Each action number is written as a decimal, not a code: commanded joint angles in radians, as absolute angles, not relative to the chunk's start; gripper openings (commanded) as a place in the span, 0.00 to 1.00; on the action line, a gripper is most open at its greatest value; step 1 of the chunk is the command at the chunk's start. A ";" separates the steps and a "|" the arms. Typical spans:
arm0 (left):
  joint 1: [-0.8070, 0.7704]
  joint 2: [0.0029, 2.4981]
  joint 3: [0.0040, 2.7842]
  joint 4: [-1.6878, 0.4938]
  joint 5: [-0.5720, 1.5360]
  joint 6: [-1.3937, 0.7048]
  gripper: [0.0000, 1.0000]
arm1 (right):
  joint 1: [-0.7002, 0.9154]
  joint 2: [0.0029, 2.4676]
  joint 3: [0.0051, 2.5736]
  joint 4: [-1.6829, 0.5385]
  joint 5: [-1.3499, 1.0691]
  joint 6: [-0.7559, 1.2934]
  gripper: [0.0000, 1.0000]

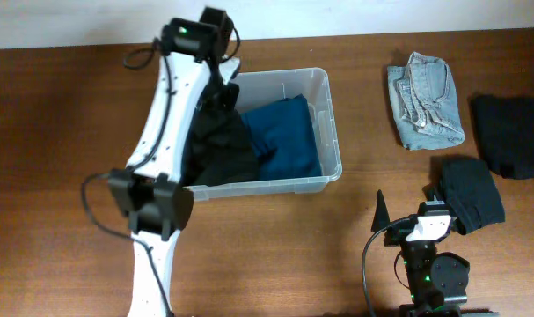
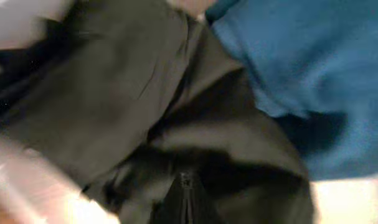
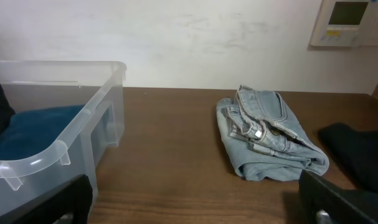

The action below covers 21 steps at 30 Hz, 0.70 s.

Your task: Pack container

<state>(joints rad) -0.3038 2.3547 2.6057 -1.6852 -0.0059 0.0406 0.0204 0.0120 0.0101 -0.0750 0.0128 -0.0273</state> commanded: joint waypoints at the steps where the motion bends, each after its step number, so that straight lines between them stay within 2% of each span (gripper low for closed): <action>1: -0.299 2.222 2.634 -1.688 0.081 0.007 0.01 | 0.027 0.004 0.006 -0.082 0.011 -0.026 0.98; 5: -0.300 2.143 2.546 -1.688 0.221 -0.006 0.01 | 0.027 0.004 0.006 -0.082 0.010 -0.026 0.98; 13: -0.300 2.037 2.165 -1.688 0.214 -0.020 0.01 | 0.027 0.004 0.006 -0.082 0.011 -0.026 0.98; 21: -0.300 2.037 2.028 -1.685 0.214 -0.019 0.01 | 0.027 0.004 0.006 -0.082 0.011 -0.026 0.98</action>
<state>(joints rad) -0.3027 2.0487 2.0407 -1.6836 0.1959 -0.0055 0.0204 0.0120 0.0101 -0.0750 0.0124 -0.0273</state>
